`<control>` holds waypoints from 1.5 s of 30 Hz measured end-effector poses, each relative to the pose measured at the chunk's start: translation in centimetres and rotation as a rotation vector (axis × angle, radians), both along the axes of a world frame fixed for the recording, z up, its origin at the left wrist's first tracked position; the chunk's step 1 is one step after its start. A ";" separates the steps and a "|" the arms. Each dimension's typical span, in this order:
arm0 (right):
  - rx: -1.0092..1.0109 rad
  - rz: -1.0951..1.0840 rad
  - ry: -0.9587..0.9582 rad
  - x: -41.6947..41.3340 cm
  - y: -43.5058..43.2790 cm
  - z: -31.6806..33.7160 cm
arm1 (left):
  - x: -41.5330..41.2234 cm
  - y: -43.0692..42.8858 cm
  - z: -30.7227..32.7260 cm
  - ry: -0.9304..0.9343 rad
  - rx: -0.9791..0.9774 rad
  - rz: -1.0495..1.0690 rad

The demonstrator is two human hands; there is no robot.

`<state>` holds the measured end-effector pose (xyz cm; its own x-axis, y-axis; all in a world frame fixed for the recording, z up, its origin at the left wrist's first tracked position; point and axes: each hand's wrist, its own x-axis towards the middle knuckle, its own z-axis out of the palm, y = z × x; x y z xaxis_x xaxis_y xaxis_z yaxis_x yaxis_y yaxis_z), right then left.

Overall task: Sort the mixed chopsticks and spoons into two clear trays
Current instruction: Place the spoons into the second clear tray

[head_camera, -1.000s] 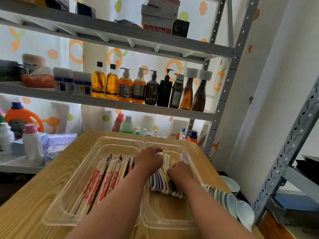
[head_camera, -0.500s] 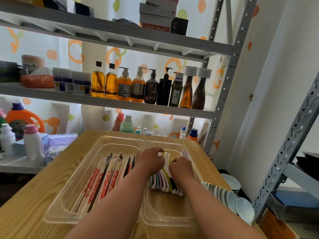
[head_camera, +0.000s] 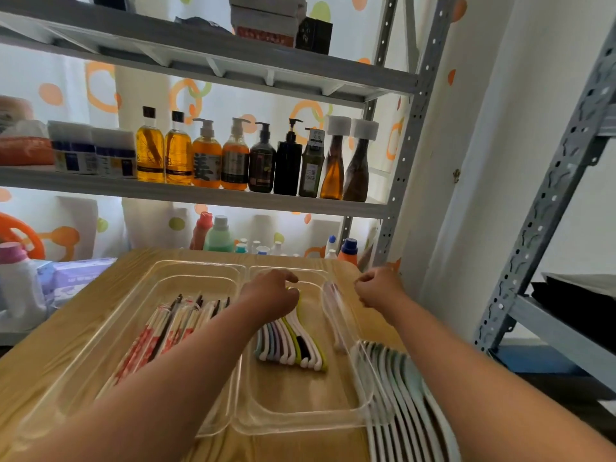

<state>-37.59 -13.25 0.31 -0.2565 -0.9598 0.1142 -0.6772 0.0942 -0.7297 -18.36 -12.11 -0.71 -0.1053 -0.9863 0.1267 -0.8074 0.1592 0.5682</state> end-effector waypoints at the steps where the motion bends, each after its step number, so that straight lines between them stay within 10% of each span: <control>1: 0.115 0.034 -0.024 -0.5 0.0 -0.4 | -0.3 0.1 0.1 -0.003 -0.015 -0.001; 16: 0.463 0.140 0.088 -0.3 -1.5 -2.9 | -2.7 0.8 0.2 -0.017 -0.021 -0.036; 27: 0.254 0.084 0.472 0.5 -1.2 -3.1 | -2.5 1.2 0.0 -0.090 -0.043 -0.051; 45: -0.017 0.141 0.213 3.6 2.6 1.1 | 0.0 2.2 0.6 -0.052 -0.059 0.061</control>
<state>-33.97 -10.63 1.42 -0.0885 -0.9819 0.1673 -0.8216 -0.0230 -0.5696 -18.38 -9.92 -0.13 -0.0529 -0.9821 0.1809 -0.8447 0.1406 0.5164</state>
